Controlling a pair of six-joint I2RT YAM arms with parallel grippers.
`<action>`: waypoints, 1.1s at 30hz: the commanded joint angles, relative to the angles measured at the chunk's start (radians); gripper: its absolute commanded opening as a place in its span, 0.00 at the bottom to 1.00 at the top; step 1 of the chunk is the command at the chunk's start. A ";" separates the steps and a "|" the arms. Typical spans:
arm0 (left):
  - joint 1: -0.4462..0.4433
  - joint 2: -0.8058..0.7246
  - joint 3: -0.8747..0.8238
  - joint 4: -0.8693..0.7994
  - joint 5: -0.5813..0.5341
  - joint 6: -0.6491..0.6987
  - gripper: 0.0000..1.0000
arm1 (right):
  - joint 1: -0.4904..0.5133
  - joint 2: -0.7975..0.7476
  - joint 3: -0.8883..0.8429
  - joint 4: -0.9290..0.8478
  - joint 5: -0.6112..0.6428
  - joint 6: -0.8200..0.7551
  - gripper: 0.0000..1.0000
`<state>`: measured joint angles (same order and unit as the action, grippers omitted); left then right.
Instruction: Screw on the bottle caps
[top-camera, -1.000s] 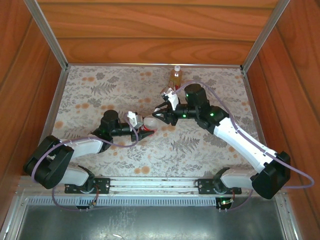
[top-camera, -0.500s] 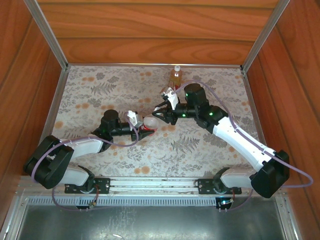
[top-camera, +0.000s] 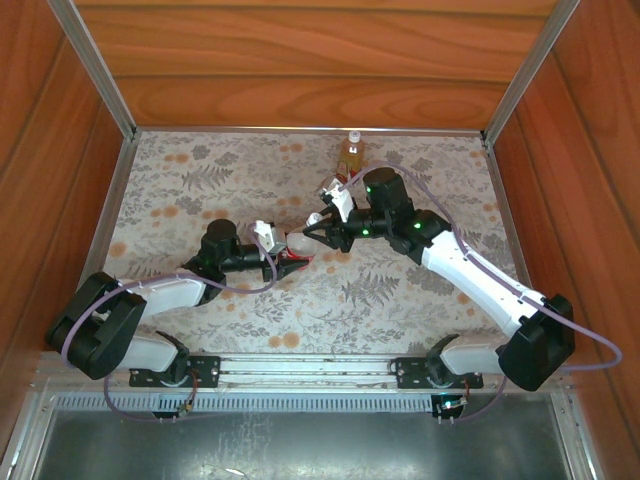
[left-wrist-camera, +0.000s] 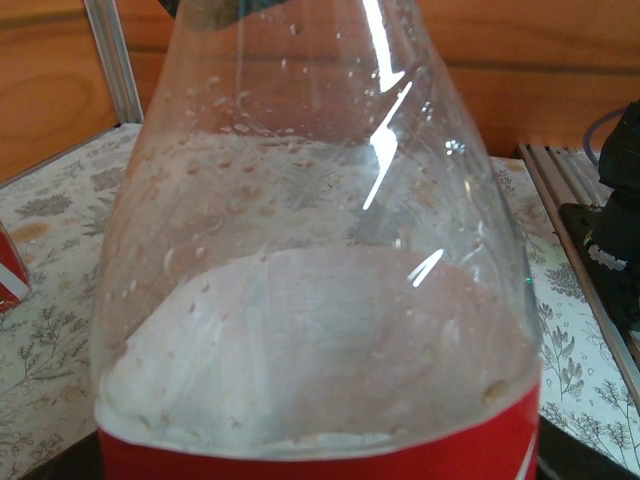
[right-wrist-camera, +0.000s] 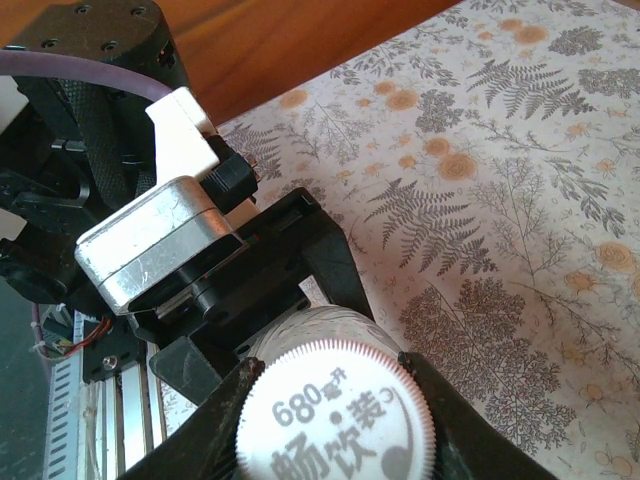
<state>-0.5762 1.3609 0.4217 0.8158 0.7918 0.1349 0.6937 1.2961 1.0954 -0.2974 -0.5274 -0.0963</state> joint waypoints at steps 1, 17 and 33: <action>0.005 -0.008 0.025 0.016 -0.011 -0.006 0.63 | 0.003 0.000 0.038 -0.020 -0.056 -0.012 0.27; -0.019 0.113 0.146 0.016 0.030 -0.082 0.79 | 0.003 0.019 0.140 -0.224 -0.037 -0.170 0.23; -0.027 0.104 0.139 0.015 0.058 -0.089 0.60 | 0.003 0.028 0.150 -0.241 -0.010 -0.187 0.39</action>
<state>-0.6022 1.4624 0.5507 0.8127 0.8436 0.0547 0.6868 1.3384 1.2354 -0.5011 -0.5018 -0.2630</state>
